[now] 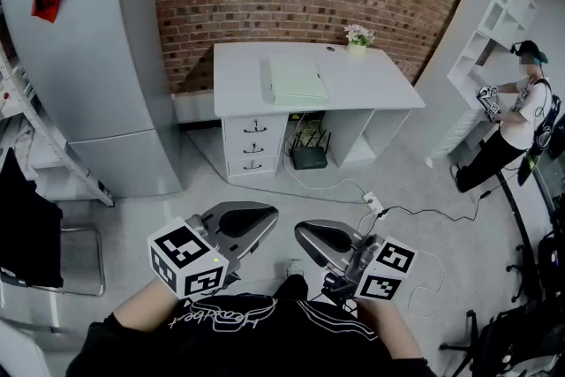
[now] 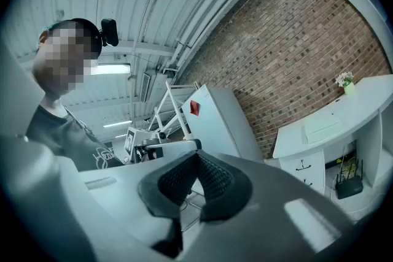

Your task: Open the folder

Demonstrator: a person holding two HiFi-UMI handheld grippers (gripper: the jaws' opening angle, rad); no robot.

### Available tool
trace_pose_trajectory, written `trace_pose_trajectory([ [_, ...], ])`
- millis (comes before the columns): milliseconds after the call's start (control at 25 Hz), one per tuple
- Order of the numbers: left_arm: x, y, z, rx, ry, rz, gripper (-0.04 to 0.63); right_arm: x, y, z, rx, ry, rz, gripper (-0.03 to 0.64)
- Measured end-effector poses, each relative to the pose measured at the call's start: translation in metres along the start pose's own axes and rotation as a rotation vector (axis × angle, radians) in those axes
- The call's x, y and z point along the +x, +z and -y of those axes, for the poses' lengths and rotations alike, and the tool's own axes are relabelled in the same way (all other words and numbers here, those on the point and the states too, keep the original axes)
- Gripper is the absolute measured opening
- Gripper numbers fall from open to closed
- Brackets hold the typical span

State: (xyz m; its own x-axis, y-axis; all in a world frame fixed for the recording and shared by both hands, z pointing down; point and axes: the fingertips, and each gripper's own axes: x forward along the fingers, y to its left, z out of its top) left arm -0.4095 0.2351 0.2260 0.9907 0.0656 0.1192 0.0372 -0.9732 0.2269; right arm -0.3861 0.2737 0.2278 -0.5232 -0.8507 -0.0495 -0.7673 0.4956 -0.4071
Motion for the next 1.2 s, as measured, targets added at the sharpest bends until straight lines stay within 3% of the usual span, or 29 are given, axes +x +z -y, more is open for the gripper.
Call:
trace_pose_trajectory([
  [160, -0.008, -0.004, -0.003, 0.020, 0.019, -0.005, 0.003, 0.005, -0.004, -0.004, -0.003, -0.003, 0.002, 0.003],
  [560, -0.003, -0.020, -0.005, -0.013, -0.007, -0.027, 0.003, 0.005, -0.014, 0.009, 0.073, -0.040, 0.028, 0.003],
  [1200, 0.087, -0.009, -0.064, -0.040, 0.013, -0.078, 0.003, 0.002, 0.022, 0.113, 0.138, -0.029, 0.030, 0.003],
])
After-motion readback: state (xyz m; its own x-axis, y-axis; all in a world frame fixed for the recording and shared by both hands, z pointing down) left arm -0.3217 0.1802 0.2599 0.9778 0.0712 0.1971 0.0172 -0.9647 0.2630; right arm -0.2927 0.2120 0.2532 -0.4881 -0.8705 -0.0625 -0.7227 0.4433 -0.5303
